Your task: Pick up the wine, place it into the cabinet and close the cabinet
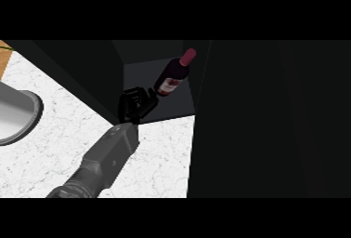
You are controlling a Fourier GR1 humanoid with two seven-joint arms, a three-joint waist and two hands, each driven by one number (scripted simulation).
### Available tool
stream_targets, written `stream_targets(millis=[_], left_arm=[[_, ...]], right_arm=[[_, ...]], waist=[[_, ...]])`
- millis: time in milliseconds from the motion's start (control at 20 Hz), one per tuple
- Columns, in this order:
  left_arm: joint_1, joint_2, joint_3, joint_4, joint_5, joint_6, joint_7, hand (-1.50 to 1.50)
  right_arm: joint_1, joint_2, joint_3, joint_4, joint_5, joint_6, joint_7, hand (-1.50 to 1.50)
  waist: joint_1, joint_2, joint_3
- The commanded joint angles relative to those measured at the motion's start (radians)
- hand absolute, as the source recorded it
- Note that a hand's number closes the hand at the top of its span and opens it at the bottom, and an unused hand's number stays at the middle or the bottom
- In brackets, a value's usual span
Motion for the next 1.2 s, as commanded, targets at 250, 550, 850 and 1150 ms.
stream_targets(millis=[250, 550, 850, 1150], left_arm=[[-0.012, 0.0, -0.051, -0.027, 0.016, 0.06, 0.002, 1.5], [-0.053, 0.0, -0.058, -0.039, 0.048, 0.097, 0.038, 1.5], [-0.106, 0.0, -0.076, -0.056, 0.07, 0.129, 0.056, 1.5], [-0.189, 0.0, -0.08, -0.042, 0.088, 0.196, 0.104, 1.5]], right_arm=[[0.011, -0.001, -0.02, 0.004, -0.05, 0.024, -0.012, -1.5], [0.019, 0.001, -0.034, 0.005, -0.038, 0.014, -0.008, -1.5], [0.045, 0.01, -0.019, 0.027, -0.016, 0.032, -0.049, -1.5], [0.064, -0.008, -0.052, -0.009, -0.059, 0.05, -0.04, -1.5]], waist=[[-0.01, 0.0, 0.0], [-0.008, 0.002, 0.0], [-0.001, 0.008, 0.001], [-0.001, 0.005, 0.004]])
